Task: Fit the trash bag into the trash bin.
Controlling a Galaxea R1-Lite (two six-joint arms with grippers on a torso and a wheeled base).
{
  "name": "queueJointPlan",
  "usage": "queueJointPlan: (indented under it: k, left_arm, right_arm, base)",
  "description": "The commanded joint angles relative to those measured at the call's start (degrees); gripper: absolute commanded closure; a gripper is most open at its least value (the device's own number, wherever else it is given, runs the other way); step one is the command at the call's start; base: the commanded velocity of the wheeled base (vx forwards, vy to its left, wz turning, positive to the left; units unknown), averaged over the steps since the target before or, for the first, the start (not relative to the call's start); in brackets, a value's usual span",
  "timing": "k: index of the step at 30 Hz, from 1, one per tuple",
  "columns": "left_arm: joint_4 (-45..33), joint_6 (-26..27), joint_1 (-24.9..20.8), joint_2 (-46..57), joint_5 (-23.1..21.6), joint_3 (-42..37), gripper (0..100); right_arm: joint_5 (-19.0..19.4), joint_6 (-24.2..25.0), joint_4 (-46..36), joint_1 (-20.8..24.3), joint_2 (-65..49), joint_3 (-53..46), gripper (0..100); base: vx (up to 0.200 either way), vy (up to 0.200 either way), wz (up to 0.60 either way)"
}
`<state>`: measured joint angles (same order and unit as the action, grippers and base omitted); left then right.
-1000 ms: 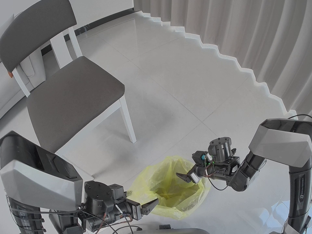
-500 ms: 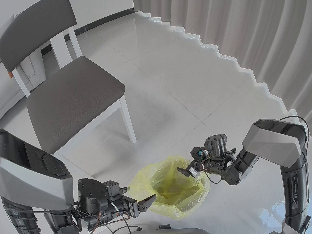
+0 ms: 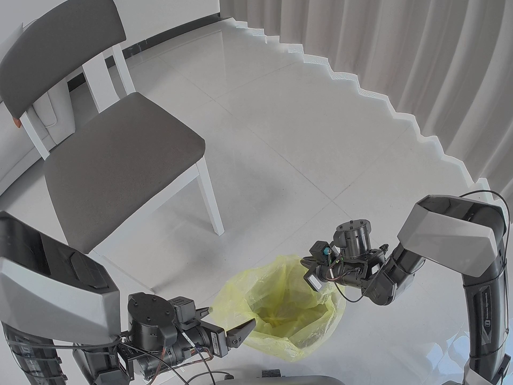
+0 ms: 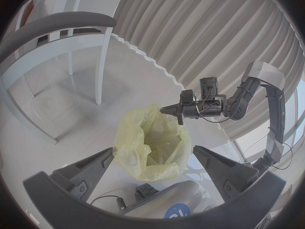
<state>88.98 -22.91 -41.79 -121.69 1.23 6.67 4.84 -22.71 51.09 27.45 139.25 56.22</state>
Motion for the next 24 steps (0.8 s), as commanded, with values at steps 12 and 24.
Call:
queueJointPlan:
  k: [12, 24]
  left_arm:
    - [1.02, -0.03, 0.04, -0.13, 0.09, -0.16, 0]
    - [1.02, -0.03, 1.54, 0.66, 0.35, -0.16, 0]
  right_arm:
    - [-0.09, -0.05, -7.06, -1.26, -2.06, 7.32, 100]
    - [-0.09, -2.51, -13.39, -2.67, -4.17, 15.23, 100]
  base:
    - [0.000, 0.000, 0.00]
    - [0.000, 0.000, 0.00]
